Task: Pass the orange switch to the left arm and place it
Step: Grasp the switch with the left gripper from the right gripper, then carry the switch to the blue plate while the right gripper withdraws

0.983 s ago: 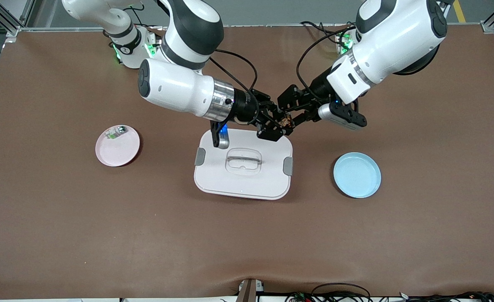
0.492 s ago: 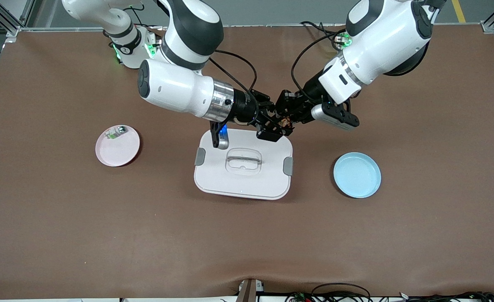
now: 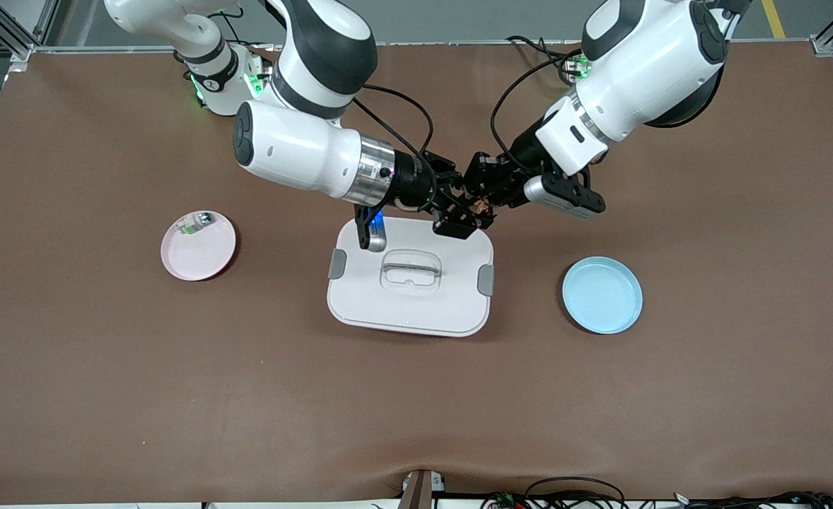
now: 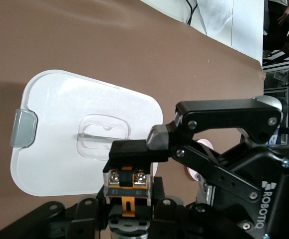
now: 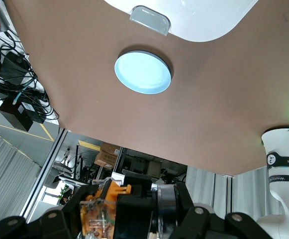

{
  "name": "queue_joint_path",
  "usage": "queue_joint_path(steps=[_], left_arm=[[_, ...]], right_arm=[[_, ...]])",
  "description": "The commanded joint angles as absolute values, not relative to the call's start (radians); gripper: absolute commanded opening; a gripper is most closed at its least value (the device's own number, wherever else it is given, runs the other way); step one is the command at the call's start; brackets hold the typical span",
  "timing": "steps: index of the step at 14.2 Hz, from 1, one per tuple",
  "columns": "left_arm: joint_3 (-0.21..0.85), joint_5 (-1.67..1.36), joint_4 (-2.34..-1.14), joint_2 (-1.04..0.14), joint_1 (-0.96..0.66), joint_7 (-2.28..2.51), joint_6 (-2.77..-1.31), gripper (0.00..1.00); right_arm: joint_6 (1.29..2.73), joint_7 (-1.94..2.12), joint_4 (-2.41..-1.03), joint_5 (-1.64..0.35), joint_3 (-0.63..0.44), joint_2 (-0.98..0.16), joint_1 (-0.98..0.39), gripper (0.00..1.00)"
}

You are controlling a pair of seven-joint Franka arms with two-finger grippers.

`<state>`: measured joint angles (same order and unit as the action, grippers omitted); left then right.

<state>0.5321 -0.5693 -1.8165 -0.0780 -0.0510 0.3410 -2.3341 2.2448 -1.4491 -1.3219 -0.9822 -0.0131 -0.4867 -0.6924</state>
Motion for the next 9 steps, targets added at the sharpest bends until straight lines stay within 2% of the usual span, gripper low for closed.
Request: queue_joint_path(steps=[1, 2, 7, 9], left_arm=[[0.534, -0.535, -1.839, -0.057, -0.051, 0.364, -2.338, 0.0], [0.534, -0.526, -1.841, -0.057, -0.051, 0.365, -2.336, 0.0], [0.532, -0.465, -1.844, -0.061, -0.043, 0.364, -2.321, 0.0], [0.531, -0.427, -1.844, -0.061, -0.041, 0.362, -2.29, 0.0]], right_arm=[[2.238, -1.468, -1.289, -0.997, -0.02, -0.5, -0.695, 0.92], [2.238, -1.468, -1.289, -0.994, -0.02, -0.5, -0.692, 1.0], [2.235, -1.466, -1.289, -0.991, -0.021, -0.491, -0.684, 1.0], [2.174, -1.466, -1.299, -0.986, -0.028, -0.471, -0.675, 1.0]])
